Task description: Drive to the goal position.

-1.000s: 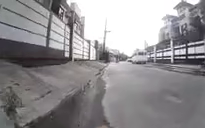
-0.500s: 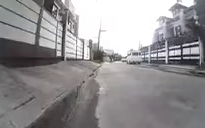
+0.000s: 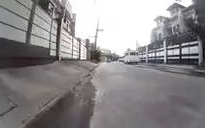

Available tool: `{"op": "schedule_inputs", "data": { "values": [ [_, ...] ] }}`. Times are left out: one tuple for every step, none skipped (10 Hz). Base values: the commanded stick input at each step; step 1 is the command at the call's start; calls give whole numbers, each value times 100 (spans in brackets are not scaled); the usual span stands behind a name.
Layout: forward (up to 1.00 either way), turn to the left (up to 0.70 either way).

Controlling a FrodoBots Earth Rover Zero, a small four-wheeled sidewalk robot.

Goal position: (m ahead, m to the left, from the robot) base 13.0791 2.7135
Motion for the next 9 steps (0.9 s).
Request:
{"op": "schedule_inputs", "data": {
  "values": [
    [64,0],
    [64,0],
    [64,0],
    [64,0],
    [64,0],
    [64,0],
    [64,0],
    [64,0],
    [64,0]
  ]
}}
